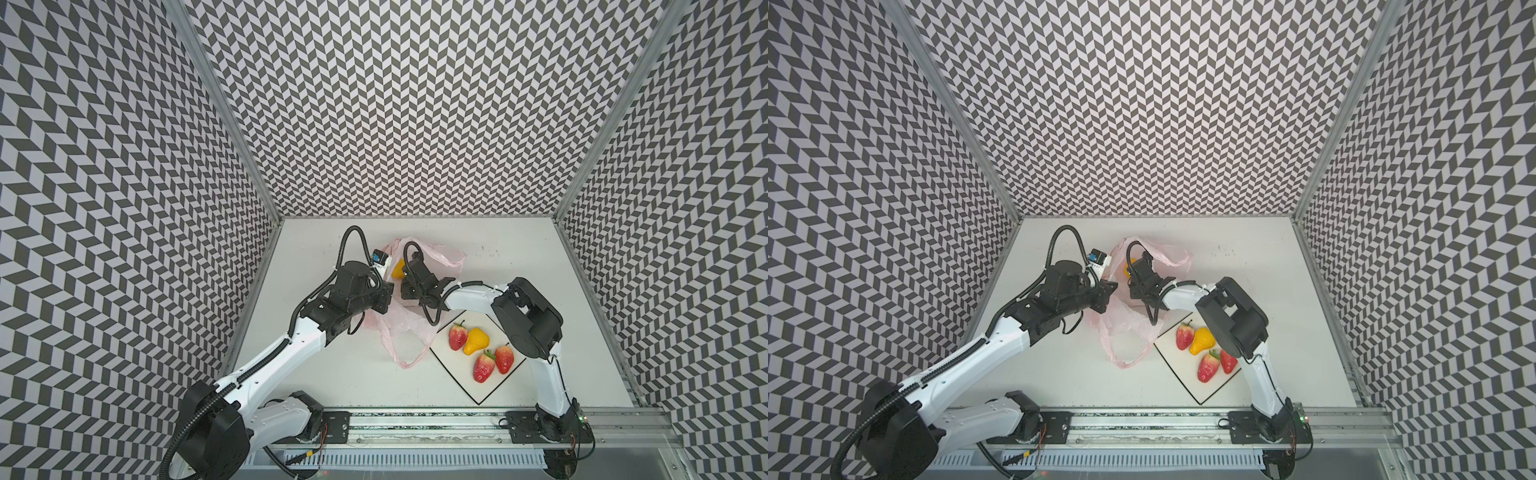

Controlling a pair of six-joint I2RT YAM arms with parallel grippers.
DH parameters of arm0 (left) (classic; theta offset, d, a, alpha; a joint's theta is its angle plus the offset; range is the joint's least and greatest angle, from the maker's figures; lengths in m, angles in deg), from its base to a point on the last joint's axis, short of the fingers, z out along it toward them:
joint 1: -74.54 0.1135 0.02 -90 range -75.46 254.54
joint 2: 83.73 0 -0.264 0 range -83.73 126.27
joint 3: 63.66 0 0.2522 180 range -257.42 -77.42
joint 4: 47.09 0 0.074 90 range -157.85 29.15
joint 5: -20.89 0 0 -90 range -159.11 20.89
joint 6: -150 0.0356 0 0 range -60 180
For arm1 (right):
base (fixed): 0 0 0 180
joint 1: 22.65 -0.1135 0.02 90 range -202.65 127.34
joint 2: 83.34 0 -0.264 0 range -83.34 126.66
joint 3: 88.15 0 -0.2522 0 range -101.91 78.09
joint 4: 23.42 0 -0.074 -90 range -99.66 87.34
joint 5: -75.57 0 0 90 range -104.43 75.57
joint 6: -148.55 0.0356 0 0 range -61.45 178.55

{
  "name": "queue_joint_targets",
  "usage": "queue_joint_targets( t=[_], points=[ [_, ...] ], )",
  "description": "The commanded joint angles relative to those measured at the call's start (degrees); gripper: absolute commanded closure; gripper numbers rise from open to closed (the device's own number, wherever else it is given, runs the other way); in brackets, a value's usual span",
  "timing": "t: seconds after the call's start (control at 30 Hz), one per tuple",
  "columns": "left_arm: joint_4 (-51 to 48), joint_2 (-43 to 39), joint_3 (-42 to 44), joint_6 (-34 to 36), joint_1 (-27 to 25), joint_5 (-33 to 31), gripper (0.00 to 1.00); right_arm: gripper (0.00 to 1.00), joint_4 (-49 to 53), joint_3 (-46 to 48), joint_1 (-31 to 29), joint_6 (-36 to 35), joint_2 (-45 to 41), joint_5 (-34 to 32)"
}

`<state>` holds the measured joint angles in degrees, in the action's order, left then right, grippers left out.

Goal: Take the fake fruits out of the plastic bag
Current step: 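Lift the small red apple out of the bag with the right gripper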

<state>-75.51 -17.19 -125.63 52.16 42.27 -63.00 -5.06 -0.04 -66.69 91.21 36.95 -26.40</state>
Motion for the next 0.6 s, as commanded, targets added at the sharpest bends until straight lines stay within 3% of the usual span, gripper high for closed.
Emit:
queue_joint_targets(
  t=[0.0, 0.27, 0.57],
  points=[
    [0.29, 0.38, -1.76, -1.8, -0.51, -3.08, 1.0, 0.64, -3.25, 1.12, -0.22, -1.35, -6.59, 1.02],
    [1.66, 0.22, -0.77, -3.11, -0.51, -3.54, 1.0, 0.65, -5.19, 9.71, -0.35, -3.59, -18.22, 3.86],
    [2.3, 1.4, -1.11, -4.2, -0.6, -3.68, 1.0, 0.64, -5.74, 17.13, -1.6, -10.95, -32.74, 9.32]
  ],
)
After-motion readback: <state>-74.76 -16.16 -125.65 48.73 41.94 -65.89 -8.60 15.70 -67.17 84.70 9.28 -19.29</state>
